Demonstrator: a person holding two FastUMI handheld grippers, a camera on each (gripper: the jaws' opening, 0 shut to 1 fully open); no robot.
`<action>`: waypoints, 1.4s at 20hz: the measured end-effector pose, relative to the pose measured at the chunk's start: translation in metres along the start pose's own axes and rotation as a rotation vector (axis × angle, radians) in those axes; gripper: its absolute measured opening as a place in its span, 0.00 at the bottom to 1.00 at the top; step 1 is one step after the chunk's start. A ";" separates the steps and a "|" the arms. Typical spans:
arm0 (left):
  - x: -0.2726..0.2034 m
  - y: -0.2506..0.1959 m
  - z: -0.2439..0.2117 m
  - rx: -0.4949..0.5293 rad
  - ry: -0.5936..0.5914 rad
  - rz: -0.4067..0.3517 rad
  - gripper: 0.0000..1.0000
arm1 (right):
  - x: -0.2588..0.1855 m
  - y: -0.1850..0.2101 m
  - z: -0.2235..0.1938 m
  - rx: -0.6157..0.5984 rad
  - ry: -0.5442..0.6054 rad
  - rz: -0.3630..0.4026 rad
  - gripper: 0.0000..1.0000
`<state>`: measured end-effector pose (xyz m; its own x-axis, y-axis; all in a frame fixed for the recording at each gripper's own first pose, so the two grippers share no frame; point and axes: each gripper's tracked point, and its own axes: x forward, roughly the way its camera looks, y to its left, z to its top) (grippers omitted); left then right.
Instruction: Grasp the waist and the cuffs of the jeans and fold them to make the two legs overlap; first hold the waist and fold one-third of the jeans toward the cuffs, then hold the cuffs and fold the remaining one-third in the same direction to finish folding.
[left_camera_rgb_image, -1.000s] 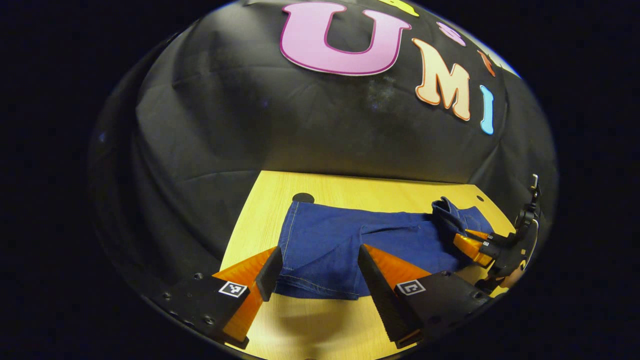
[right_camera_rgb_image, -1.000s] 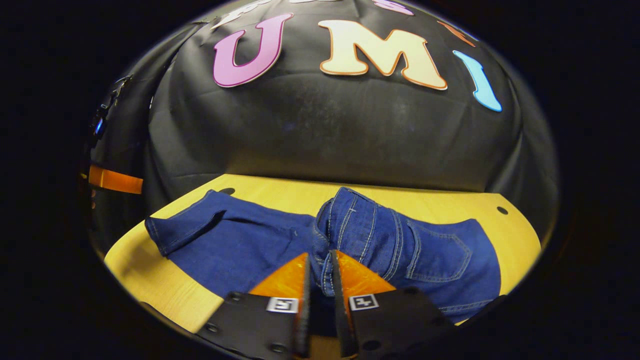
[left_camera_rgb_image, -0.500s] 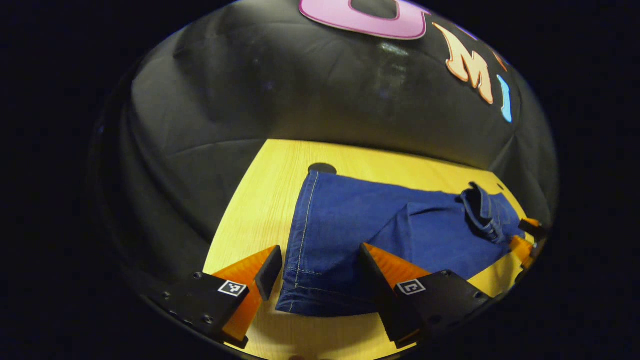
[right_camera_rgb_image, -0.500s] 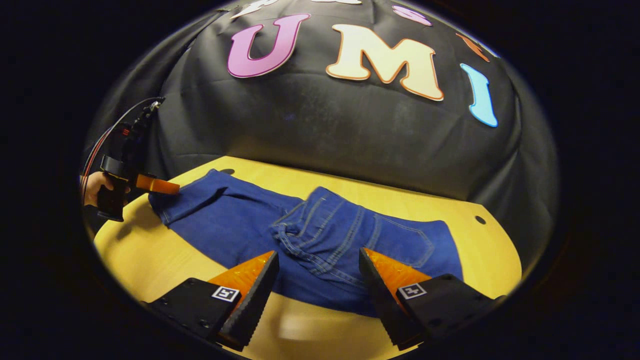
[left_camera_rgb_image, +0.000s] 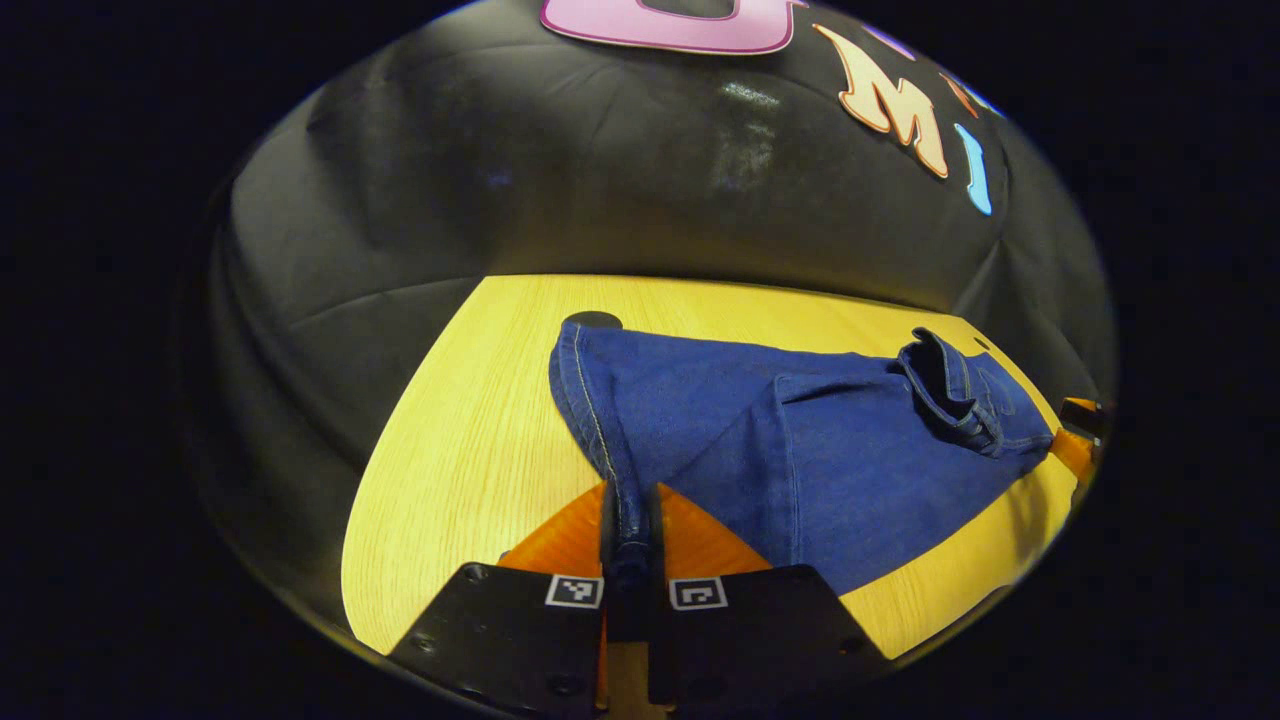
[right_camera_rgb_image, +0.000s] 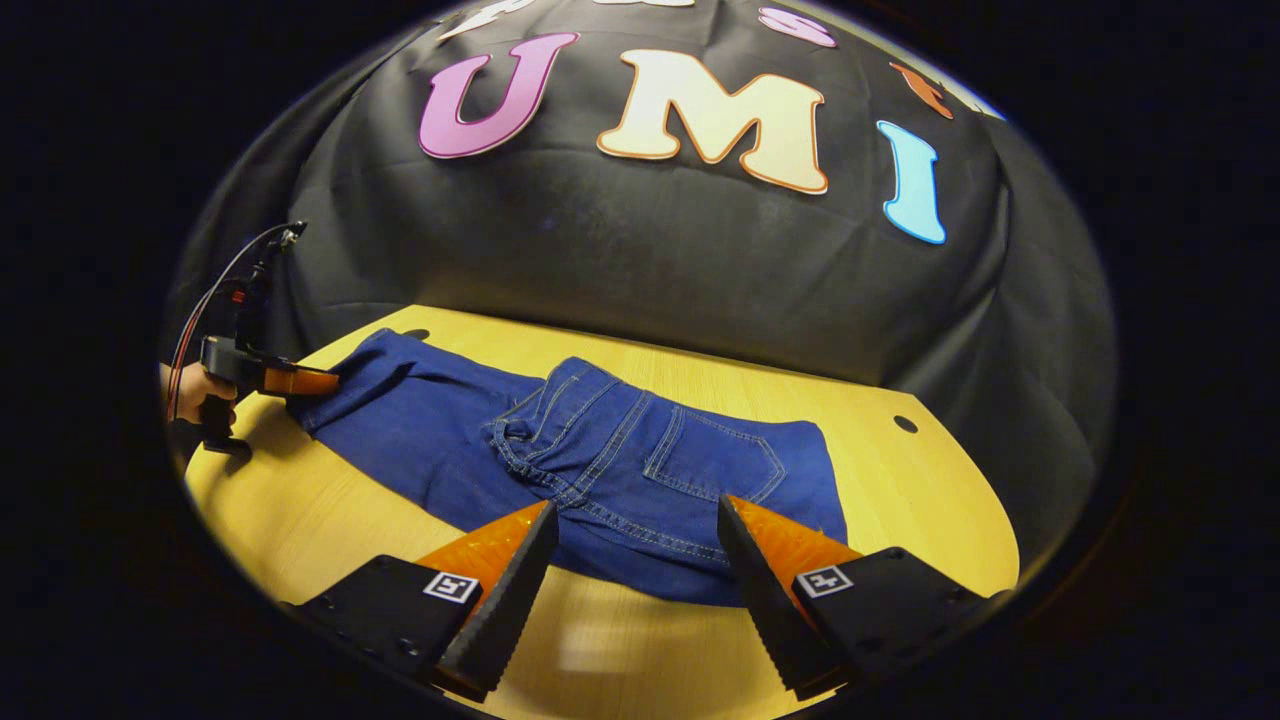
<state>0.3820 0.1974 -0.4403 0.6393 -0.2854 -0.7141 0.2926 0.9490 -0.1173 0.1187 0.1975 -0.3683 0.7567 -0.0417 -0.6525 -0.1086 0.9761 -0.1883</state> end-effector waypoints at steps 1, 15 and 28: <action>0.000 -0.001 0.003 0.009 0.004 0.006 0.06 | -0.004 -0.001 0.003 -0.009 -0.018 0.003 0.99; -0.055 -0.098 0.137 -0.284 -0.167 -0.081 0.00 | -0.060 -0.078 0.018 -0.013 -0.079 0.054 0.99; -0.060 -0.315 0.201 -0.085 -0.221 -0.272 0.00 | -0.106 -0.190 0.001 0.030 -0.100 -0.011 0.99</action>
<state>0.3945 -0.1113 -0.2216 0.6873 -0.5422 -0.4834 0.4188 0.8395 -0.3461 0.0597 0.0171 -0.2621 0.8184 -0.0327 -0.5737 -0.0815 0.9817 -0.1721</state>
